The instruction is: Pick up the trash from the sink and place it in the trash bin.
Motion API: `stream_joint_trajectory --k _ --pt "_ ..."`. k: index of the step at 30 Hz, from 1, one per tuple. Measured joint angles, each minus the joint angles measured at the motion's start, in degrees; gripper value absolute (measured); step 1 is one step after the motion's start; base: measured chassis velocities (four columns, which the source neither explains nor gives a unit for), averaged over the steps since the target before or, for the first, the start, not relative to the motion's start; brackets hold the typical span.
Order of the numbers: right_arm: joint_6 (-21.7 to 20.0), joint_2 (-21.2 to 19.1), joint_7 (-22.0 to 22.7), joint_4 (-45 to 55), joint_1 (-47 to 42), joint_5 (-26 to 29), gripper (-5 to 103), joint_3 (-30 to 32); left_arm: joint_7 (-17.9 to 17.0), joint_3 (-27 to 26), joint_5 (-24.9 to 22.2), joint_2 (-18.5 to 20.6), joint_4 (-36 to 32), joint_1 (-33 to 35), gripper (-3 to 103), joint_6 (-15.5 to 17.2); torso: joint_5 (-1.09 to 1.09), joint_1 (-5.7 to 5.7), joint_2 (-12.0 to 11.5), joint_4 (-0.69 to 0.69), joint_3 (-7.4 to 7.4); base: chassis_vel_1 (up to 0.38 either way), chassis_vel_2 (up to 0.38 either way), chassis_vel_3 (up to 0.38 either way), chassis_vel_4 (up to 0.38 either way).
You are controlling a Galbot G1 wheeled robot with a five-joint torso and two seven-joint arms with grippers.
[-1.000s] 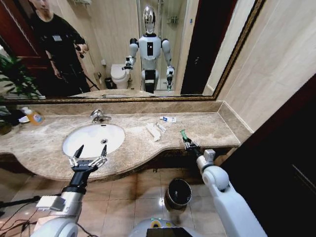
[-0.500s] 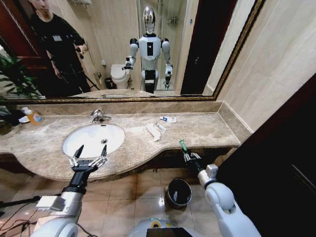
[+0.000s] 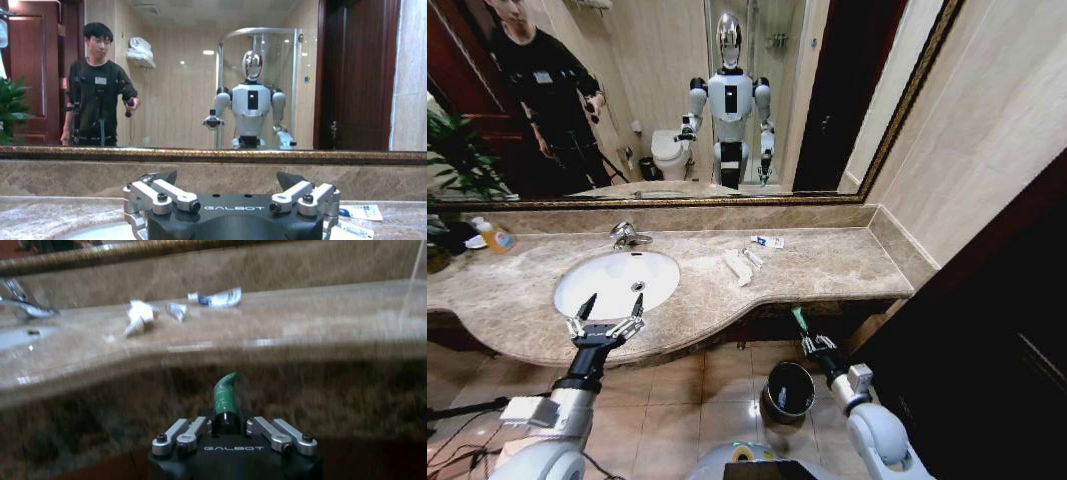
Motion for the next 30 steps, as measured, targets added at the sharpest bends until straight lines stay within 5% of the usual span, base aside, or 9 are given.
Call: stream_joint_trajectory --k 16,30 --pt "10.8 2.8 -4.3 -24.3 6.6 -4.6 21 -0.9 0.0 0.0 0.0 0.0 0.0 0.0 100 0.0 -0.01 0.0 0.0 0.0 0.0 0.0 0.0 0.0 0.0" --pt "14.6 5.6 -3.7 -43.2 14.1 -7.5 21 -1.8 0.0 0.0 0.0 0.0 0.0 0.0 100 0.0 0.0 0.0 0.0 0.0 0.0 0.0 0.0 0.0 0.0"
